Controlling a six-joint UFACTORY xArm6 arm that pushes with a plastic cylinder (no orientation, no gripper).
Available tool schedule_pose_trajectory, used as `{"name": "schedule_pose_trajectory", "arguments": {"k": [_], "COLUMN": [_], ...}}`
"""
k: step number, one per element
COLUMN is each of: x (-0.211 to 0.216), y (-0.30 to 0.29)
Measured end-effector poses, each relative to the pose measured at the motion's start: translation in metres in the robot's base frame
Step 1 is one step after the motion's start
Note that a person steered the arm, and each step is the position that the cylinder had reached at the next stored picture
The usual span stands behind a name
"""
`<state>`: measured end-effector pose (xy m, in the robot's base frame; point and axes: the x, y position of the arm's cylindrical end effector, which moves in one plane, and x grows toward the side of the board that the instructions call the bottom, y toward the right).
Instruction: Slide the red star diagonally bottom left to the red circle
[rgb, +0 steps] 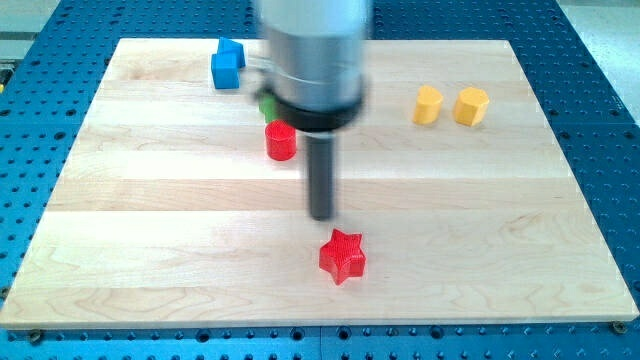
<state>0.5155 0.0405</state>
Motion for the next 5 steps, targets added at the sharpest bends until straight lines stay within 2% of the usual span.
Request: {"name": "schedule_pose_trajectory", "arguments": {"k": [1, 2, 3, 5], "x": [0.07, 0.059, -0.011, 0.075], "y": [0.054, 0.0, -0.067, -0.003]}}
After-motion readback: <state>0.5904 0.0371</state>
